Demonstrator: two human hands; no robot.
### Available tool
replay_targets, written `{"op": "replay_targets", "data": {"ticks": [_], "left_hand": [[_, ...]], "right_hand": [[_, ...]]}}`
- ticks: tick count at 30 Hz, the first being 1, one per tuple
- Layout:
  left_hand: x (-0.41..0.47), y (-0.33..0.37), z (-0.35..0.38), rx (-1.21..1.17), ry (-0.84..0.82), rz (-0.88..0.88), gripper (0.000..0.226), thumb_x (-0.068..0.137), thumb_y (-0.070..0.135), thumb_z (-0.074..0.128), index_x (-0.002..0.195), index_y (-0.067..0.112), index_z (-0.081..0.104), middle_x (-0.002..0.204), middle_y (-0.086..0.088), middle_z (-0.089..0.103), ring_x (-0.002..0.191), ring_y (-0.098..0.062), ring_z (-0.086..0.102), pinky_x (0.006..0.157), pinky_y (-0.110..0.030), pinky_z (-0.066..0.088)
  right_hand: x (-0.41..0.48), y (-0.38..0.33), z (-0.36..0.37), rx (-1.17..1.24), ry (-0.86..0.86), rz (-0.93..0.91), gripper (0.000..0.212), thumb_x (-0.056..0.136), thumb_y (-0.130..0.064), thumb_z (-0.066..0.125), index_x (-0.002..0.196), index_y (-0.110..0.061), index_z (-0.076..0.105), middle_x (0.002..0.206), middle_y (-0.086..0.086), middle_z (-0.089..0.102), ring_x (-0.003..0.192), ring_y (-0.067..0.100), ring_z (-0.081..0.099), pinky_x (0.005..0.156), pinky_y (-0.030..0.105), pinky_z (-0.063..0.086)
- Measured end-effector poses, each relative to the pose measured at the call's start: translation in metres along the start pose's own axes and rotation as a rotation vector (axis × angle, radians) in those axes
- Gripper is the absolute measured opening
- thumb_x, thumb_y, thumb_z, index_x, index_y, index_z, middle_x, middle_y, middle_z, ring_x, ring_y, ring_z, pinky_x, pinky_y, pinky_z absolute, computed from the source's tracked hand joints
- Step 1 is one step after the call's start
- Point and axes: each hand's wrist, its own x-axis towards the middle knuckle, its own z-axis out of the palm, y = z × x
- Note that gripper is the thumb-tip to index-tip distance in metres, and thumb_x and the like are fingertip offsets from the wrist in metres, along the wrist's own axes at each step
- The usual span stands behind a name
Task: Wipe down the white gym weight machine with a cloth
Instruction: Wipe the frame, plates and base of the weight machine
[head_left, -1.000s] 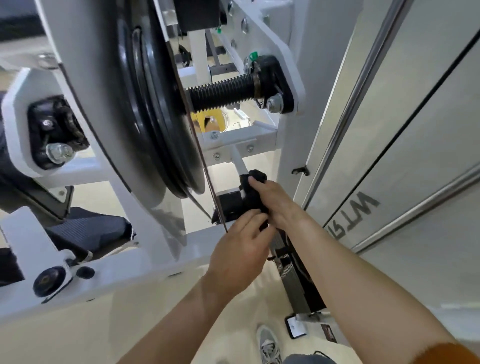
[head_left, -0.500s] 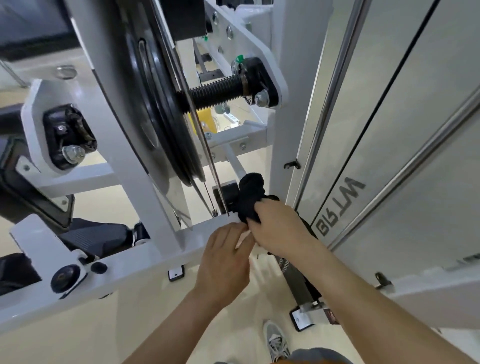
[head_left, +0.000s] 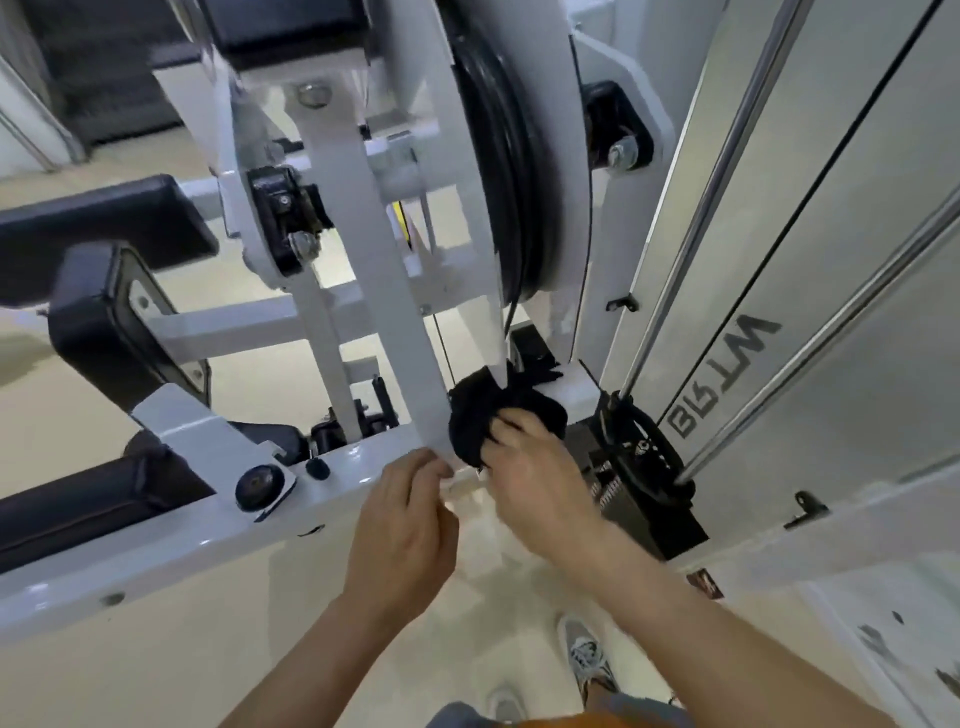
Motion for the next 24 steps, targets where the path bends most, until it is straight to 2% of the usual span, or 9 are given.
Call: {"op": "replay_targets", "data": {"ticks": [2,4,7,9,13,16,18,20,24], "left_hand": [[0.011,0.005,-0.003,0.075,-0.048,0.016,0.051,0.080,0.011,0.046,0.129,0.007,0.054,0.124,-0.015,0.054,0.103,-0.029,0.049,0.080,-0.038,0.045],[0.028,0.015,0.003,0.227,-0.155,0.075,0.056,0.079,0.020,0.049,0.134,0.014,0.054,0.128,-0.013,0.056,0.103,-0.030,0.051,0.073,-0.039,0.046],[0.044,0.035,0.019,0.360,-0.262,0.117,0.060,0.071,0.019,0.071,0.130,0.013,0.060,0.122,-0.014,0.061,0.100,-0.033,0.059,0.072,-0.040,0.048],[0.047,0.043,0.020,0.389,-0.288,0.132,0.058,0.070,0.019,0.074,0.125,0.009,0.062,0.121,-0.013,0.061,0.099,-0.032,0.059,0.072,-0.039,0.048],[0.037,0.019,0.005,0.377,-0.225,0.101,0.043,0.075,0.018,0.060,0.116,0.004,0.064,0.125,-0.010,0.058,0.104,-0.030,0.054,0.073,-0.040,0.047],[0.029,0.000,-0.005,0.358,-0.167,0.123,0.036,0.078,0.016,0.047,0.108,0.006,0.064,0.126,-0.010,0.056,0.107,-0.031,0.049,0.077,-0.040,0.044],[0.032,0.007,0.001,0.357,-0.190,0.214,0.036,0.080,0.014,0.042,0.106,0.005,0.065,0.129,-0.013,0.055,0.112,-0.032,0.049,0.086,-0.041,0.043],[0.039,0.025,0.015,0.364,-0.258,0.303,0.037,0.080,0.013,0.041,0.106,0.003,0.066,0.132,-0.017,0.055,0.118,-0.034,0.052,0.095,-0.043,0.043],[0.056,0.051,0.033,0.298,-0.304,0.229,0.038,0.070,0.008,0.054,0.107,0.004,0.064,0.122,-0.019,0.058,0.109,-0.035,0.057,0.088,-0.043,0.050]], "right_hand": [[-0.001,0.017,-0.007,0.053,0.049,0.002,0.032,0.087,-0.007,0.057,0.117,-0.011,0.067,0.124,0.002,0.063,0.122,0.026,0.045,0.100,0.034,0.043],[-0.005,0.037,-0.014,0.074,0.159,0.106,0.038,0.082,-0.003,0.063,0.119,-0.012,0.067,0.123,0.002,0.064,0.115,0.027,0.049,0.102,0.030,0.040],[-0.009,0.058,-0.019,0.106,0.317,0.339,0.045,0.079,0.003,0.065,0.121,-0.013,0.066,0.130,0.001,0.060,0.118,0.027,0.050,0.106,0.024,0.028],[-0.007,0.051,-0.014,0.123,0.362,0.414,0.047,0.081,0.006,0.062,0.126,-0.009,0.063,0.137,0.005,0.055,0.125,0.029,0.046,0.111,0.027,0.028],[-0.001,-0.012,0.019,0.172,0.354,0.259,0.042,0.079,0.002,0.055,0.119,0.004,0.064,0.131,0.018,0.060,0.127,0.037,0.050,0.107,0.042,0.042],[-0.001,-0.010,0.022,0.162,0.266,0.157,0.048,0.082,0.007,0.052,0.129,-0.003,0.059,0.140,0.010,0.054,0.134,0.030,0.043,0.102,0.045,0.046],[-0.007,0.022,0.016,0.092,0.245,0.143,0.054,0.085,0.006,0.050,0.137,-0.009,0.052,0.147,0.004,0.047,0.140,0.025,0.035,0.106,0.043,0.043],[-0.010,0.052,0.007,0.072,0.282,0.276,0.059,0.088,0.007,0.051,0.144,-0.012,0.044,0.153,0.003,0.038,0.145,0.022,0.025,0.116,0.034,0.030],[-0.002,0.063,0.003,0.308,0.347,0.420,0.067,0.088,0.015,0.048,0.148,-0.011,0.036,0.159,0.005,0.024,0.148,0.021,0.019,0.116,0.023,0.019]]}}
